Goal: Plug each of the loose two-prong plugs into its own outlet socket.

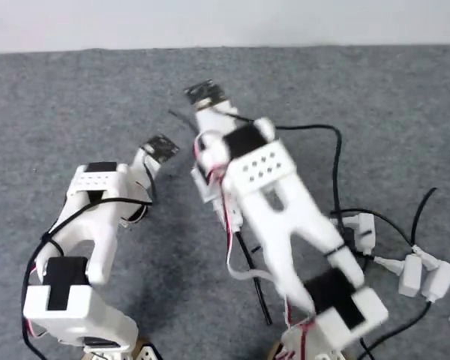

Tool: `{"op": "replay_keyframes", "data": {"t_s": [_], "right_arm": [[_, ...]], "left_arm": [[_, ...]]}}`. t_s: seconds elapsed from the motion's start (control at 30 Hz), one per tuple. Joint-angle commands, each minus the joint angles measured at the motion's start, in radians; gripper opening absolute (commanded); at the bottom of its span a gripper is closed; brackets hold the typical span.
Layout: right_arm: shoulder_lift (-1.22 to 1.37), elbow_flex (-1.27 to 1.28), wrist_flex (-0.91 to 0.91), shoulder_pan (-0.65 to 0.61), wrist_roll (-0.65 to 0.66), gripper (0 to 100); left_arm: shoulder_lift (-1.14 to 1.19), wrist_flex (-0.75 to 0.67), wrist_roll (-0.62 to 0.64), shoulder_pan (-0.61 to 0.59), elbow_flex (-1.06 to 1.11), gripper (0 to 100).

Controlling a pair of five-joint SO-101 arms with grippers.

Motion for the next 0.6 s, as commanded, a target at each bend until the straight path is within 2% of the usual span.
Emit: {"op": "replay_keyframes", "data": {"t_s": [0.0,0.17,0.3,0.47,0.57], "right_arm": [[-0.160,0.132,-0.140,-0.068,-0.023,0.9],[-0.321,0.328,-0.292,-0.076,-0.023,0.9],[-0.387,0.411,-0.341,-0.110,-0.020,0.8],[-0.312,0.446,-0.409,-0.134,-0.017,0.8],[-0.262,0.437,-0.418,-0.113,-0.017,0.8]], "left_arm": [[-0.005,0.025,-0.052,0.018,-0.022,1],[-0.005,0.034,-0.055,0.026,-0.022,1],[-0.005,0.034,-0.066,0.032,-0.022,1],[-0.040,0.049,-0.181,0.054,0.031,1],[-0.160,-0.026,-0.242,0.064,0.166,1]]}}
